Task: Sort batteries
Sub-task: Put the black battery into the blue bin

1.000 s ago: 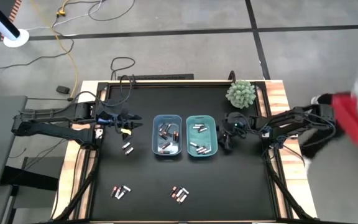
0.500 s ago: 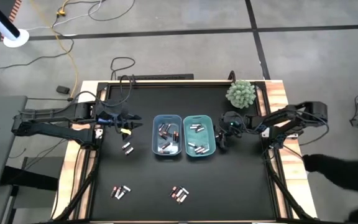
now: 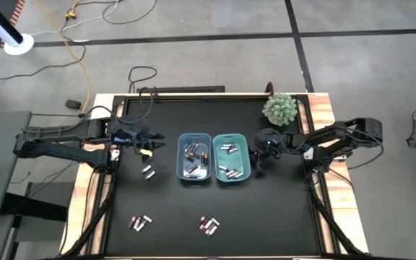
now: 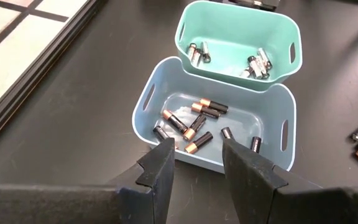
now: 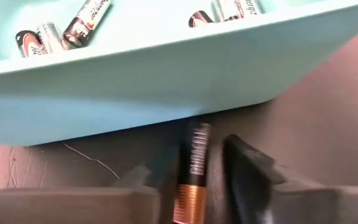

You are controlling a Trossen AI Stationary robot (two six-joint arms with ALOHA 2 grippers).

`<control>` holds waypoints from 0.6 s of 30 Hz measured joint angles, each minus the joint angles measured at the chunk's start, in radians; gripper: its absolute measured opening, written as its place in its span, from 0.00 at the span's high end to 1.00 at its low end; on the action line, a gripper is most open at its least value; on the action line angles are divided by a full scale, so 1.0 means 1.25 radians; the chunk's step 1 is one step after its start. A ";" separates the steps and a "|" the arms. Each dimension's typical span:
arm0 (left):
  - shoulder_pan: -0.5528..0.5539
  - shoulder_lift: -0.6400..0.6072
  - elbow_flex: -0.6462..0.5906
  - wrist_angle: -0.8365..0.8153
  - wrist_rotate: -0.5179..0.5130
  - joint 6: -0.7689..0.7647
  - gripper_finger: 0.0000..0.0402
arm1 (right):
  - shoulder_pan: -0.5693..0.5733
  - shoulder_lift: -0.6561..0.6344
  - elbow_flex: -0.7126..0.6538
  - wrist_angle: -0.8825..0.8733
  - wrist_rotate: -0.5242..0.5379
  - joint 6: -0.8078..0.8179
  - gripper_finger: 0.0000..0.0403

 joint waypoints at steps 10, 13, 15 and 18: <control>0.000 0.000 0.000 0.000 0.000 0.000 0.68 | 0.001 -0.009 -0.001 -0.007 -0.011 0.003 0.92; 0.000 0.000 0.000 0.000 0.000 0.000 0.68 | 0.001 -0.041 -0.003 -0.035 -0.012 0.020 0.92; 0.000 0.000 0.000 0.000 0.000 0.000 0.68 | 0.001 -0.073 -0.004 -0.079 -0.016 0.031 0.92; 0.000 0.000 0.000 0.000 0.000 0.000 0.68 | 0.001 -0.121 -0.005 -0.157 -0.019 0.059 0.92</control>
